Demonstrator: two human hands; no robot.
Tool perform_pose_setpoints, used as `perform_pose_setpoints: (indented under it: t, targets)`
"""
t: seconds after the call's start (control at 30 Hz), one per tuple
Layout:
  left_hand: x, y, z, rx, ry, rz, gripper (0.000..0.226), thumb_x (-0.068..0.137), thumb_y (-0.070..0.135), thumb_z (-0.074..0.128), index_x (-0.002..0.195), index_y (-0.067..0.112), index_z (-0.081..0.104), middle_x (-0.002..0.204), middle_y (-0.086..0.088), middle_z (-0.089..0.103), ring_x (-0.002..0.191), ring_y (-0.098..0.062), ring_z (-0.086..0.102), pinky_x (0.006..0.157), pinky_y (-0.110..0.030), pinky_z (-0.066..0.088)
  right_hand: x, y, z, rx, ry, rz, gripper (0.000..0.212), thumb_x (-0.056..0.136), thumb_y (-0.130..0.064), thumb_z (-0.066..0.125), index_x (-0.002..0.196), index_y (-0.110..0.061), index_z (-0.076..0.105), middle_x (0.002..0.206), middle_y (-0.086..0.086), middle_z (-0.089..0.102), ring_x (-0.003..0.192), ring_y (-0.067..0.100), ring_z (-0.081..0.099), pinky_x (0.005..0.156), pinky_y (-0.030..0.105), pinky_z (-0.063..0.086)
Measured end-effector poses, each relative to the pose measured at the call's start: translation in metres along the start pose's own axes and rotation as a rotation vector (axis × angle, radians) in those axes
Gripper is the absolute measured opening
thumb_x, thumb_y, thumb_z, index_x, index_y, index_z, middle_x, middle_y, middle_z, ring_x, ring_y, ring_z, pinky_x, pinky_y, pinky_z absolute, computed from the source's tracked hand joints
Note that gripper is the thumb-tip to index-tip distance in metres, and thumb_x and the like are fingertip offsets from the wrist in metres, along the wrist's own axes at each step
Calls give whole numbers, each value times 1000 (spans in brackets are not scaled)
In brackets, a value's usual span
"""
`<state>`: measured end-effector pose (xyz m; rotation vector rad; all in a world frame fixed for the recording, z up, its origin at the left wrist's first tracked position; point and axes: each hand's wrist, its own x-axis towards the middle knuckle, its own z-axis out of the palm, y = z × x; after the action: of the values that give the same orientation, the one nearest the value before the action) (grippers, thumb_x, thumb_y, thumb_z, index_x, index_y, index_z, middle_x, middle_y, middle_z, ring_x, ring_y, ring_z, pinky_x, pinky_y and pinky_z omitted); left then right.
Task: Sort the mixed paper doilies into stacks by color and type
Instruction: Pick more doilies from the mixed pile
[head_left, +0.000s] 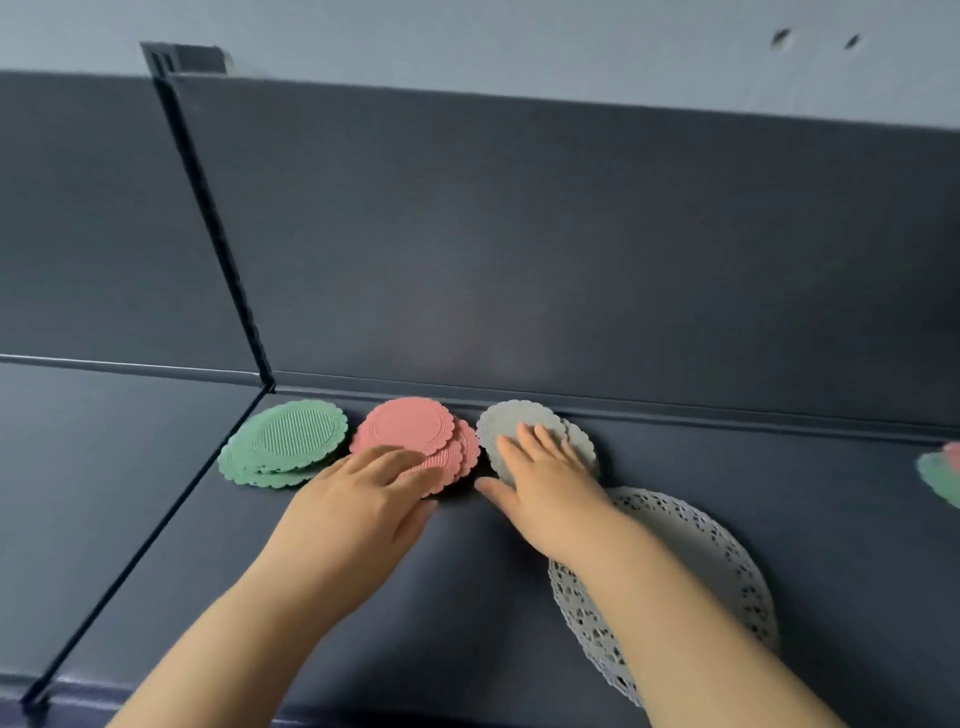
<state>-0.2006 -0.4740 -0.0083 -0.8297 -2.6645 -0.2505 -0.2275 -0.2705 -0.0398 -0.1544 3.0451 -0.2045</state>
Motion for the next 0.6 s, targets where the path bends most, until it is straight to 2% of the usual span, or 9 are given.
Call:
perform_pose_setpoints:
  t: [0.03,0.1,0.27,0.4,0.5,0.6]
  targets:
    - [2,-5,1,-9,8,17,22,85,30,58,102,22,70,104,3,69,97,-21,65,72,-34,55,-2,-2,-3,46,27,20,66,92,-57,23,145,-19,15,155,7,5,142,22,1,113,37,1]
    - [9,-10,4,-26,13,61,23,77,23,73,100,21,71,102,2,70,95,-21,66,71,-35,56,-11,-5,-11,162,83,54,64,92,-56,24,144,-19,18,155,4,10,142,17,4,113,32,4]
    - [19,-8,9,-78,41,145,29,73,23,77,101,18,71,99,2,71,92,-21,67,71,-36,56,-43,-12,-18,267,194,91,62,91,-56,27,143,-24,23,154,-9,14,140,4,5,110,23,9]
    - [20,-5,15,-91,47,176,31,70,24,78,100,17,72,97,2,71,90,-21,68,71,-35,56,-32,-13,-17,194,194,45,60,94,-50,29,144,-19,22,154,-5,13,141,8,4,111,25,7]
    - [19,-1,18,-92,32,180,30,72,24,77,100,18,72,97,1,71,89,-21,68,72,-35,56,-14,-8,-12,61,106,41,62,95,-46,31,145,-14,15,155,2,7,142,13,0,113,29,1]
    - [17,1,18,-83,27,173,29,73,26,76,101,18,72,97,3,71,90,-21,67,73,-34,54,-12,-1,-2,-58,14,113,64,95,-49,29,145,-15,9,156,2,3,142,14,0,114,35,3]
